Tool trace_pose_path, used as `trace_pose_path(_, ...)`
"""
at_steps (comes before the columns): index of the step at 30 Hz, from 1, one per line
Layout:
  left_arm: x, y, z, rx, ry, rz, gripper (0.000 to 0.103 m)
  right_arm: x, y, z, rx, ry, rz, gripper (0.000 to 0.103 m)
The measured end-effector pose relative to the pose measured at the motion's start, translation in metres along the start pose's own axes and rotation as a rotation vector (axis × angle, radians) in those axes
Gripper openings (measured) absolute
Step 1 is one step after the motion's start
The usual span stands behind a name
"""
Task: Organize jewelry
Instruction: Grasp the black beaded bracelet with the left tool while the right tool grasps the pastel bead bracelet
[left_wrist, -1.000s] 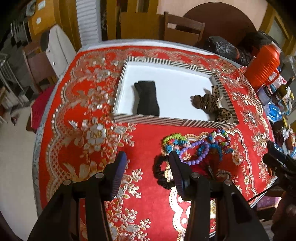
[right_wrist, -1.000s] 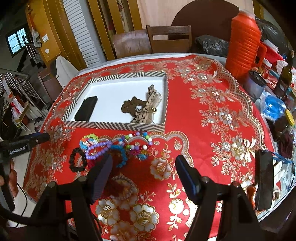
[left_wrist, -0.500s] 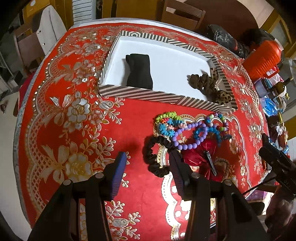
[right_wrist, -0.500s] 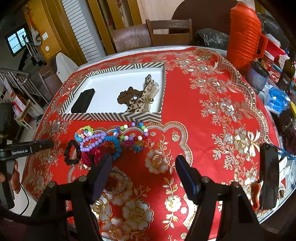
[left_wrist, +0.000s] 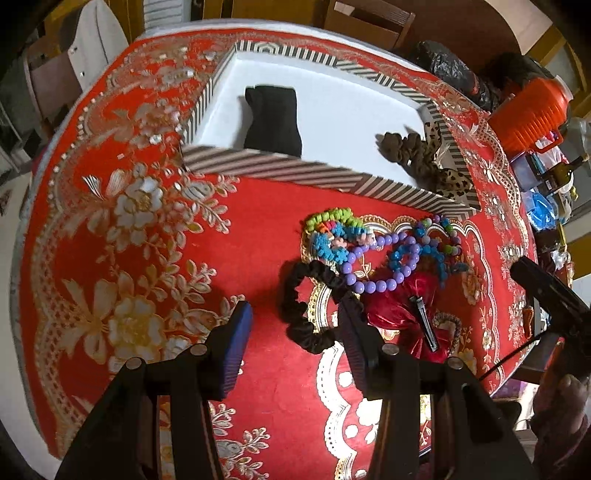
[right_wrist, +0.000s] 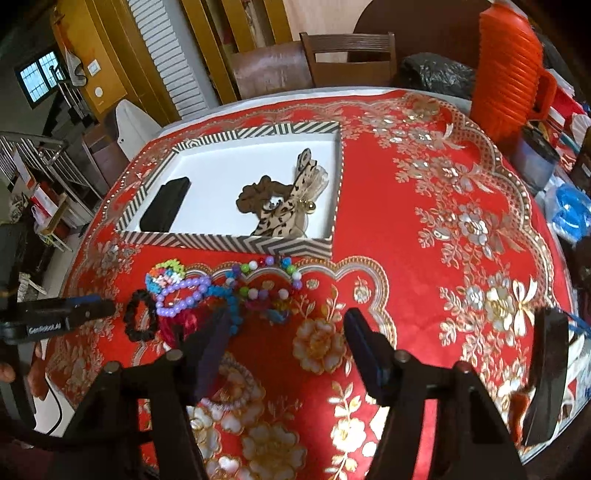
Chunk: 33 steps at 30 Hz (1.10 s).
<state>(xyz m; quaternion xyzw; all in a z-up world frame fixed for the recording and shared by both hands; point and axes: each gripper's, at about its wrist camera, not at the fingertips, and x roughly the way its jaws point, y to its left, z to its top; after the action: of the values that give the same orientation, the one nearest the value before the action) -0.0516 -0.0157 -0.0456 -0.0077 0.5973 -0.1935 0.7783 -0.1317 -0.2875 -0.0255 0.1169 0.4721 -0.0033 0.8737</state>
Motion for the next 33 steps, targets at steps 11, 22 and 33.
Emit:
trace_pose_path(11, 0.024, -0.014, 0.004, 0.051, 0.049, 0.081, 0.030, 0.056, -0.007, 0.022, -0.010, 0.067, 0.004, 0.047)
trace_pose_path(22, 0.040, -0.023, 0.011, 0.092, 0.057, 0.134, 0.030, 0.091, -0.001, 0.027, -0.064, 0.115, -0.042, 0.020)
trace_pose_path(33, 0.013, 0.003, 0.019, 0.032, -0.005, 0.001, 0.000, 0.050, 0.003, 0.035, -0.062, 0.051, 0.056, 0.009)
